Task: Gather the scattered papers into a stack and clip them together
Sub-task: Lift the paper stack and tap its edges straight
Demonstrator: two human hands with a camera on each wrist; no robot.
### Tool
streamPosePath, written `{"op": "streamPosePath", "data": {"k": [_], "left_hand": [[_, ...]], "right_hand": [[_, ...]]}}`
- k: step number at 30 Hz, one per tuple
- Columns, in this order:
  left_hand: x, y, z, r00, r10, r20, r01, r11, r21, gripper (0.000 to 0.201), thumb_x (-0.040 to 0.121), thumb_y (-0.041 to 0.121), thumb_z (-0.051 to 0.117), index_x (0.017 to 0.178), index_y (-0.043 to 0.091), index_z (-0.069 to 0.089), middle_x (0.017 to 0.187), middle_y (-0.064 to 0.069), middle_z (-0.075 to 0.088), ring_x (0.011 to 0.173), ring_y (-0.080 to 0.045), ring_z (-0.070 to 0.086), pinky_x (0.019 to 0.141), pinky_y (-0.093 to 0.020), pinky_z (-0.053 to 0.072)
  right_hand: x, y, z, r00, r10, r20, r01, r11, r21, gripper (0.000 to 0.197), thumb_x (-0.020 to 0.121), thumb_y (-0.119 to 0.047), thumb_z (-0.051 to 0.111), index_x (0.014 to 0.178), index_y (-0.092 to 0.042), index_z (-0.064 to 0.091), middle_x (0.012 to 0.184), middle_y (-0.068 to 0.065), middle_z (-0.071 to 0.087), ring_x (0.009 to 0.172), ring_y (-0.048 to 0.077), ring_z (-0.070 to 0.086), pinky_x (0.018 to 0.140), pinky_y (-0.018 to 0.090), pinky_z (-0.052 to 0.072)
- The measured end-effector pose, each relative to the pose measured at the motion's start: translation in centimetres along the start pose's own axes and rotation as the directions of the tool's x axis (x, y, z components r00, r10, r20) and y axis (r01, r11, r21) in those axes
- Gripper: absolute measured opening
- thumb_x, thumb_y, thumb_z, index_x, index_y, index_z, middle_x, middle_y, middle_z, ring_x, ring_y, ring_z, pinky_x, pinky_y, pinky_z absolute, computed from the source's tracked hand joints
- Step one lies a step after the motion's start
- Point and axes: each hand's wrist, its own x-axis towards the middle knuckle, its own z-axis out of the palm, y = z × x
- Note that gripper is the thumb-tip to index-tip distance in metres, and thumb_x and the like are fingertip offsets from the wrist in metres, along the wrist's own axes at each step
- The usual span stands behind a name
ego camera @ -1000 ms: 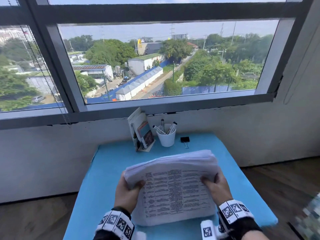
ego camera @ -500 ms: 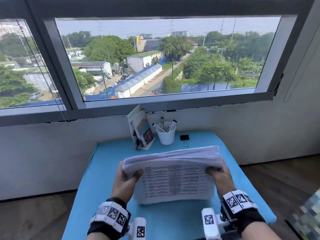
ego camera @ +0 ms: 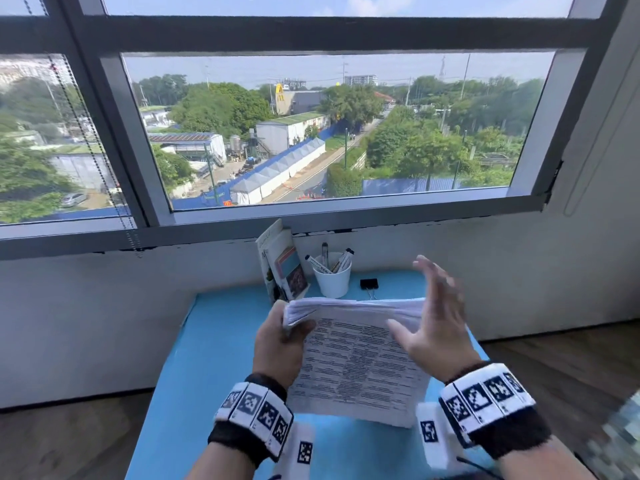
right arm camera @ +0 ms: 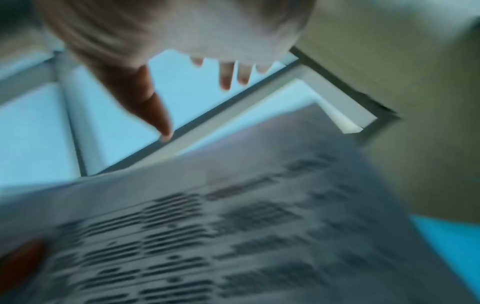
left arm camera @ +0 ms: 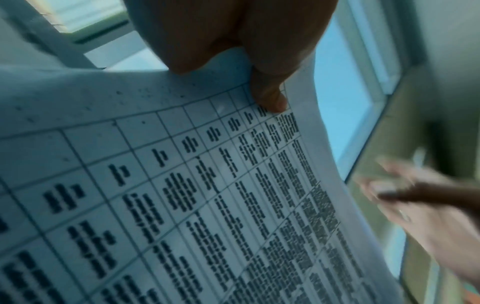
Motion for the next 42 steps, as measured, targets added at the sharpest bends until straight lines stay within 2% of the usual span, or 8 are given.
{"op": "streamPosePath", "data": {"k": [3,6,10,12,16,25,34,42], "left_hand": [[0.6,3.7,1.2,0.974,0.213,0.072,-0.220,0.968,0.124,0.019,0.080,0.015,0.070,0.078,0.015,0.051,0.067,-0.001,0.059,0.061,-0.015,0.051,0.058,-0.024,0.043],[1.1,5.3,0.9,0.945,0.292,0.145,-0.314,0.936,0.160,0.016,0.078,0.030,0.068,0.085,0.024,0.055,0.073,0.005,0.064,0.066,-0.015,0.058,0.062,-0.035,0.050],[1.9,3.5,-2.2,0.999,0.040,0.022,-0.046,0.890,0.454,0.056,0.061,0.050,0.074,0.108,0.029,0.051,0.091,0.011,0.058,0.087,-0.014,0.051,0.083,-0.034,0.041],[1.8,3.0,-3.3,0.985,-0.173,-0.006,0.172,0.973,0.152,0.074,0.055,0.040,0.083,0.115,0.027,0.042,0.101,0.006,0.054,0.093,-0.016,0.053,0.075,-0.028,0.049],[1.8,3.4,-2.6,0.970,-0.235,0.062,0.234,0.834,-0.500,0.056,0.063,0.009,0.084,0.109,0.010,0.052,0.099,-0.017,0.064,0.085,-0.024,0.065,0.069,-0.035,0.059],[0.6,0.8,-0.8,0.932,-0.272,0.238,0.334,0.900,-0.281,0.066,0.067,0.001,0.079,0.118,0.018,0.041,0.111,-0.007,0.061,0.098,-0.018,0.064,0.069,-0.020,0.055],[1.3,0.7,-0.2,0.956,-0.210,0.203,0.273,0.888,-0.369,0.102,0.032,0.057,0.089,0.116,0.017,0.047,0.110,-0.010,0.064,0.095,-0.016,0.068,0.072,-0.021,0.055],[1.7,0.9,-0.5,0.957,-0.193,0.219,0.274,0.854,-0.443,0.056,0.069,-0.007,0.076,0.117,0.008,0.052,0.106,-0.015,0.063,0.096,-0.023,0.061,0.070,-0.021,0.055]], "right_hand": [[1.6,-2.8,-0.1,0.924,-0.069,0.376,0.113,0.989,-0.098,0.052,0.076,-0.033,0.066,0.125,-0.031,0.047,0.114,-0.004,0.062,0.111,0.020,0.054,0.094,0.033,0.042],[2.0,-2.4,-0.2,0.943,0.008,0.332,0.012,0.998,-0.058,0.020,0.075,-0.035,0.070,0.091,-0.025,0.063,0.075,-0.003,0.066,0.077,0.024,0.062,0.069,0.034,0.050],[1.4,0.1,-0.2,0.968,0.173,0.184,-0.223,0.926,0.305,0.018,0.068,-0.024,0.079,0.079,-0.021,0.065,0.063,-0.001,0.064,0.061,0.023,0.057,0.061,0.034,0.050],[1.3,0.3,-0.3,0.940,0.254,0.228,-0.340,0.740,0.581,0.019,0.066,-0.009,0.082,0.071,-0.011,0.064,0.062,0.005,0.061,0.059,0.020,0.053,0.056,0.030,0.048],[1.1,0.1,0.9,0.904,0.288,0.316,-0.422,0.486,0.765,0.041,0.048,-0.028,0.086,0.078,-0.009,0.065,0.077,0.013,0.067,0.074,0.026,0.061,0.074,0.045,0.054],[-1.7,2.9,4.6,0.815,0.422,0.398,-0.552,0.355,0.754,0.050,0.054,-0.008,0.070,0.101,-0.017,0.056,0.097,0.013,0.066,0.089,0.031,0.062,0.081,0.042,0.051],[-0.6,3.3,4.6,0.836,0.397,0.379,-0.496,0.251,0.831,0.058,0.054,0.001,0.060,0.111,-0.005,0.048,0.091,0.017,0.061,0.075,0.026,0.062,0.060,0.033,0.055],[0.1,2.8,4.3,0.845,0.377,0.380,-0.477,0.210,0.853,0.047,0.052,0.001,0.053,0.098,-0.009,0.055,0.078,0.010,0.065,0.067,0.021,0.063,0.049,0.025,0.052]]}}
